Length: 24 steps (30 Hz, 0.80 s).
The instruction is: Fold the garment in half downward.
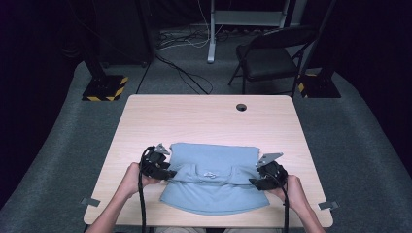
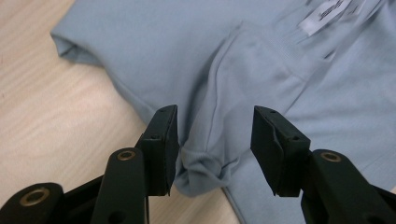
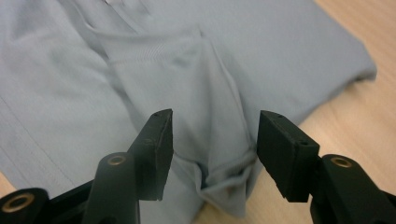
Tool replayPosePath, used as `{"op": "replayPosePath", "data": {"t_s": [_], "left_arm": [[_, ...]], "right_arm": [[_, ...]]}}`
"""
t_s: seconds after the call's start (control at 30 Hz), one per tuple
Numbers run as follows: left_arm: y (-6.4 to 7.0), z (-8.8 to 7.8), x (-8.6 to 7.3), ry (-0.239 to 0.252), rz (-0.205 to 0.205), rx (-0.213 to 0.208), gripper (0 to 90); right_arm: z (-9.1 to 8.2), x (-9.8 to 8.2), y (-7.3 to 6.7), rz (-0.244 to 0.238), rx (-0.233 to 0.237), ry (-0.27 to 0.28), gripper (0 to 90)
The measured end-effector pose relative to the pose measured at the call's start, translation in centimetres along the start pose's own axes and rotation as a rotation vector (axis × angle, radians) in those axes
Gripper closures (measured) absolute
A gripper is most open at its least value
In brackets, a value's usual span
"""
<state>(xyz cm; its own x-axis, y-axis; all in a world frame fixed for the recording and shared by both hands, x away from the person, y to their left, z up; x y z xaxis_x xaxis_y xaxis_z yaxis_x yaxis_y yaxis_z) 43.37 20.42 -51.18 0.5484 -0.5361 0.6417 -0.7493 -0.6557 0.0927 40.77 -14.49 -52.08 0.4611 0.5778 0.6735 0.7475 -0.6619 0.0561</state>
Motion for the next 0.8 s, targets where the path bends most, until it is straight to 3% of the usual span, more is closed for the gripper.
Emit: {"op": "replayPosePath", "data": {"t_s": [0.13,0.3,0.5,0.67,0.8], "left_arm": [[0.6,0.8,1.2,0.0,0.036,-0.038,49.0],[1.5,3.4,2.4,-0.063,0.096,-0.077,48.1],[1.5,5.5,2.3,-0.154,0.101,-0.12,46.0],[1.6,5.9,2.1,-0.164,0.11,-0.127,55.9],[1.8,5.8,2.0,-0.155,0.107,-0.119,67.2]], "right_arm": [[0.5,1.6,-0.4,-0.046,0.027,-0.001,44.9],[2.8,3.2,-0.9,-0.075,0.089,-0.041,44.7],[4.7,3.3,-0.6,-0.069,0.144,-0.117,45.1],[4.9,2.8,-0.5,-0.041,0.171,-0.137,52.8],[5.0,2.6,-0.7,-0.032,0.164,-0.139,65.1]]}}
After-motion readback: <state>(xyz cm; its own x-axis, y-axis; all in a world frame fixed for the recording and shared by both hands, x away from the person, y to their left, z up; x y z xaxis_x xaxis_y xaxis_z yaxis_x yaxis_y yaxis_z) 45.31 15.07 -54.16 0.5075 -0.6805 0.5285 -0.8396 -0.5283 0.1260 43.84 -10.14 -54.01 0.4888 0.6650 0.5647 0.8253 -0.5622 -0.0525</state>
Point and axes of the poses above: each handheld gripper's, and its own axes: z roughly forward along the jaws, x roughly out of its top, y roughly to its right, the point moved 6 cm from there along z, roughly forward along the jaws, and after that the axes turned 7 degrees about y, right-handed, at the moved point
